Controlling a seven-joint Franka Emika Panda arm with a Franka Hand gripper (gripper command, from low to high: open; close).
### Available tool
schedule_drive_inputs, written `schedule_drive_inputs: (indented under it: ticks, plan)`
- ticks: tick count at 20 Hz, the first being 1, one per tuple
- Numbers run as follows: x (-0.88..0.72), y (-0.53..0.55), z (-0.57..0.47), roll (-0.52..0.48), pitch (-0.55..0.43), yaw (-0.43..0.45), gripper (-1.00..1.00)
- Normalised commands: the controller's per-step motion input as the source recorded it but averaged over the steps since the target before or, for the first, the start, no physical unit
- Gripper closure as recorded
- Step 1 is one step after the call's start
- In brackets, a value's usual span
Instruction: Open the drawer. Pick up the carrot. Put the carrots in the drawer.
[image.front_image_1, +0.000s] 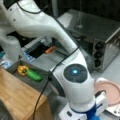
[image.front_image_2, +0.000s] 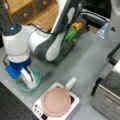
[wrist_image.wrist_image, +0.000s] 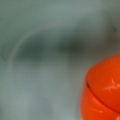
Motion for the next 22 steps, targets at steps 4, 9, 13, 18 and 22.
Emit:
schedule_drive_inputs:
  ticks: [4, 9, 13, 18, 22]
  plan:
    - [-0.17, 0.02, -0.13, 0.169, -0.125, -0.082, -1.00]
    - [-0.19, 0.02, -0.13, 0.168, -0.151, -0.098, -1.00]
    - [-0.21, -0.02, -0.15, 0.164, -0.180, -0.077, -1.00]
    - [-0.22, -0.08, -0.19, 0.162, -0.217, -0.034, -1.00]
    - [-0.19, -0.11, -0.19, 0.164, -0.242, -0.014, -1.00]
